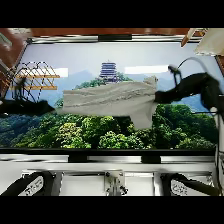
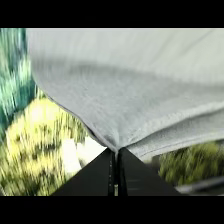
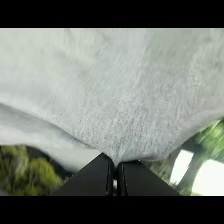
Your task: Fold the shirts.
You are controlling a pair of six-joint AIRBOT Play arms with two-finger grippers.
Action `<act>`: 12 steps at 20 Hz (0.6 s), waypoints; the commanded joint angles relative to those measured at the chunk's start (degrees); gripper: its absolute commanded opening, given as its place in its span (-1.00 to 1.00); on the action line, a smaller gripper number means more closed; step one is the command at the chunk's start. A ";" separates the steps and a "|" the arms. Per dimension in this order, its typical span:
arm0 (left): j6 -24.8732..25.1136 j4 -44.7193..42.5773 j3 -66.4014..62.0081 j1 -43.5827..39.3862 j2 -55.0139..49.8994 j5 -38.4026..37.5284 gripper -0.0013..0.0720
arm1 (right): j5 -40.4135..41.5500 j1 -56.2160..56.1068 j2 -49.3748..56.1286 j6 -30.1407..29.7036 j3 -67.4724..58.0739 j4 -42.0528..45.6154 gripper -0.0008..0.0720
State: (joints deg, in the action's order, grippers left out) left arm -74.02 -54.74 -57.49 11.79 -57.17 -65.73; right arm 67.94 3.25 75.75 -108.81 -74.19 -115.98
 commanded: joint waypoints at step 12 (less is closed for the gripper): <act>-3.63 -10.14 -42.36 0.02 30.32 12.13 -0.89 | -18.23 -0.26 -42.91 -1.77 -22.47 1.33 -0.81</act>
State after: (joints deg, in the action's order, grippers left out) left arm -73.91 -58.50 -97.91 11.77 -30.33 -51.68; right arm 47.90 3.01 37.47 -110.98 -95.81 -115.26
